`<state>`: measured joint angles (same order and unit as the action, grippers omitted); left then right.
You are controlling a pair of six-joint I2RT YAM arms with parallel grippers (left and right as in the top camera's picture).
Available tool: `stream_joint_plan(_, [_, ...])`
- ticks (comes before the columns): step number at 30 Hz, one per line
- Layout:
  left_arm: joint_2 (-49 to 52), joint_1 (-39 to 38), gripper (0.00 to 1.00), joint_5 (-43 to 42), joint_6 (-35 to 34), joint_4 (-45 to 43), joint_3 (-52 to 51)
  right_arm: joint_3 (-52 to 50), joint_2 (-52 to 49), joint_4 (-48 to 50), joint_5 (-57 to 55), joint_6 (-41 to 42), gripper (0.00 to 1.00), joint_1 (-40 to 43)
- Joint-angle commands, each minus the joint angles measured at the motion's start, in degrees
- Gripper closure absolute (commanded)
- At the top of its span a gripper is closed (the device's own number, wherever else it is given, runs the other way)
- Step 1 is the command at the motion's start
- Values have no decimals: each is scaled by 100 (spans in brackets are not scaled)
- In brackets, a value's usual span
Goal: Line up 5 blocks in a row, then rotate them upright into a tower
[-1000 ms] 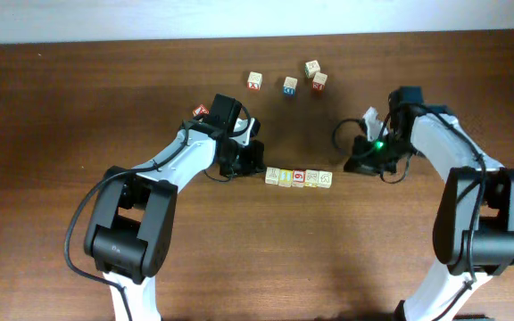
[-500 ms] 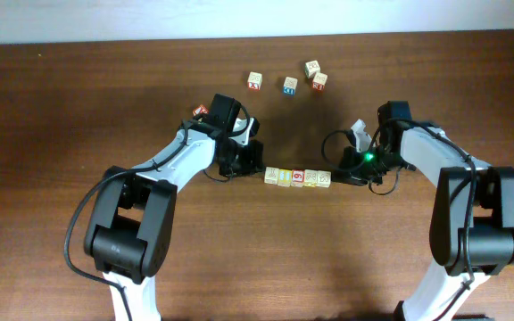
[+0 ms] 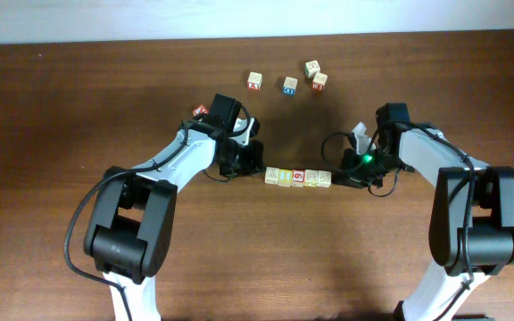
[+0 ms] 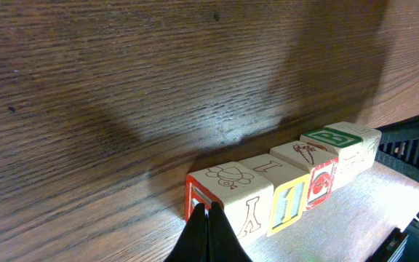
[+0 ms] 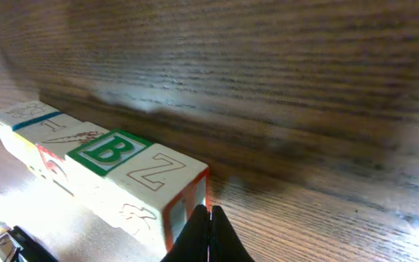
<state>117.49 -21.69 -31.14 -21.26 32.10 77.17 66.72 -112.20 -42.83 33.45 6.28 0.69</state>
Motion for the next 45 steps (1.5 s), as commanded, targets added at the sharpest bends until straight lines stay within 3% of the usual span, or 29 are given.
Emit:
stream_joint_plan(1, [-17, -17, 100, -103, -55, -9, 79, -131, 28, 35, -68, 15, 96, -44])
stream_joint_plan(18, [-17, -17, 100, -105, -55, -9, 79, -118, 42, 173, 688, -308, 96, -33])
stream_joint_plan(45, [-17, -33, 100, -103, -52, -9, 79, 361, 291, -157, 833, -306, 96, -492])
